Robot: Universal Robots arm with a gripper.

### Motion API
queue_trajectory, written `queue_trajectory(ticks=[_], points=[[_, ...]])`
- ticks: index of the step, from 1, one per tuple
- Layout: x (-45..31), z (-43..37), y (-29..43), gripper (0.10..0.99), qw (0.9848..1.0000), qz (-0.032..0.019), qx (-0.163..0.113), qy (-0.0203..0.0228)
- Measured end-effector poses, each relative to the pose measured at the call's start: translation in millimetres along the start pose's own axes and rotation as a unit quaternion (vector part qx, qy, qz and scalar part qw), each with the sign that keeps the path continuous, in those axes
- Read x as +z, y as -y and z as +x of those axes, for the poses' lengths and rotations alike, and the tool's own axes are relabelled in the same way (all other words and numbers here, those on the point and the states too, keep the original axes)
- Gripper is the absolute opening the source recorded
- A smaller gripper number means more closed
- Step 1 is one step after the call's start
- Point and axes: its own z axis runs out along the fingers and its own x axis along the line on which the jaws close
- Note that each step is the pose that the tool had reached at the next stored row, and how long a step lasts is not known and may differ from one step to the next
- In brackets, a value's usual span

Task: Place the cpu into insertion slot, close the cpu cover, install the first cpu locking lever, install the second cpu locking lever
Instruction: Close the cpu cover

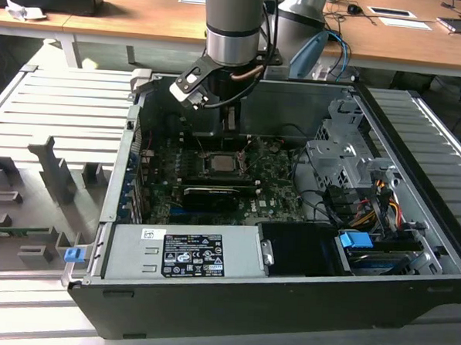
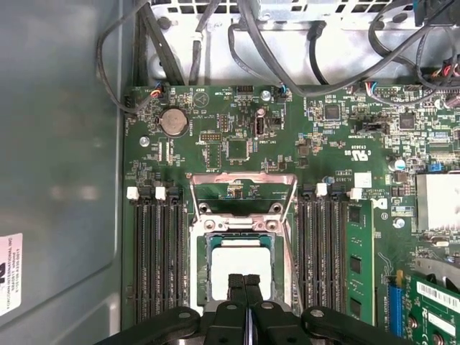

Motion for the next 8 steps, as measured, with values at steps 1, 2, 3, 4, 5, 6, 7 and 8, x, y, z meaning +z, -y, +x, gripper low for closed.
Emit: queue_trajectory(ticks=[1,2,3,4,5,6,7,8], points=[[-0.5,0.0,0.0,0.106,1.0000,0.0000,0.000,0.0000],[-1.6,0.0,-0.1,0.106,1.0000,0.0000,0.000,0.0000],[-2.2,0.0,-0.2,0.106,1.0000,0.0000,0.000,0.0000],[-2.8,0.0,-0.2,0.106,1.0000,0.0000,0.000,0.0000],[-3.3,0.1,-0.2,0.106,1.0000,0.0000,0.000,0.0000],[-3.7,0.1,-0.3,0.106,1.0000,0.0000,0.000,0.0000],[-3.9,0.1,-0.3,0.106,1.0000,-0.0001,0.000,-0.0001],[-3.9,0.1,-0.3,0.106,1.0000,-0.0001,0.000,-0.0002]])
